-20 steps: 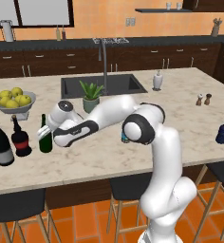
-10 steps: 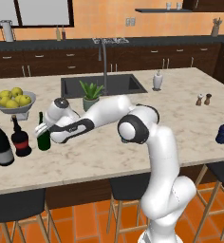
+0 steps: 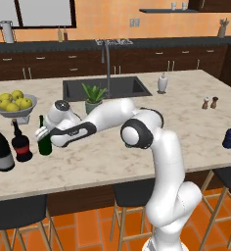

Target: Move the plastic bottles in the middle to the plastics group, and the glass bottles in the middle to the glass group.

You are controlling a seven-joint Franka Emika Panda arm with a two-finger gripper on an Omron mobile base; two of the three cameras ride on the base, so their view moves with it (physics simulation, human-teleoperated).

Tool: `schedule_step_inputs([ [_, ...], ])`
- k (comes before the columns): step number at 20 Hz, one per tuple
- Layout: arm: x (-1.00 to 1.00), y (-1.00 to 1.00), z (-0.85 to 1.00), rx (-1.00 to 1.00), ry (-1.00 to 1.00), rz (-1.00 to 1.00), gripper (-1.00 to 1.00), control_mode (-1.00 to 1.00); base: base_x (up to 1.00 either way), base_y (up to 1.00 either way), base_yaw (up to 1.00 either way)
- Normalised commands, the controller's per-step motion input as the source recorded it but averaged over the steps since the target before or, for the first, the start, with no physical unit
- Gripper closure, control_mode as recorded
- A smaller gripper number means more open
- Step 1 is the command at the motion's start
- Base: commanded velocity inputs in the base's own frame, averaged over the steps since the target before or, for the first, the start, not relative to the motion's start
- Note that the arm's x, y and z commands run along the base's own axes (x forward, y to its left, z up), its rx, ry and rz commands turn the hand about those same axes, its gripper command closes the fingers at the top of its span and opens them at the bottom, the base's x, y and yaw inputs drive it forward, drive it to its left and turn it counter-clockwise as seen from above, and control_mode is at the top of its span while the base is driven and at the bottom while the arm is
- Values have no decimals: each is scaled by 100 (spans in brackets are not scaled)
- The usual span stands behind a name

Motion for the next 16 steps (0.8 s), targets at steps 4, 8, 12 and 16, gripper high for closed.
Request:
schedule_step_inputs([
  [4, 0, 0, 0, 0, 0, 0, -100, -100, 0, 0, 0],
  [8, 0, 0, 1, 0, 0, 0, -100, -100, 0, 0, 0],
  [12, -5, -17, 34, 0, 0, -2, -100, -100, 0, 0, 0],
  [16, -17, -37, 60, 0, 1, -7, -100, -100, 0, 0, 0],
])
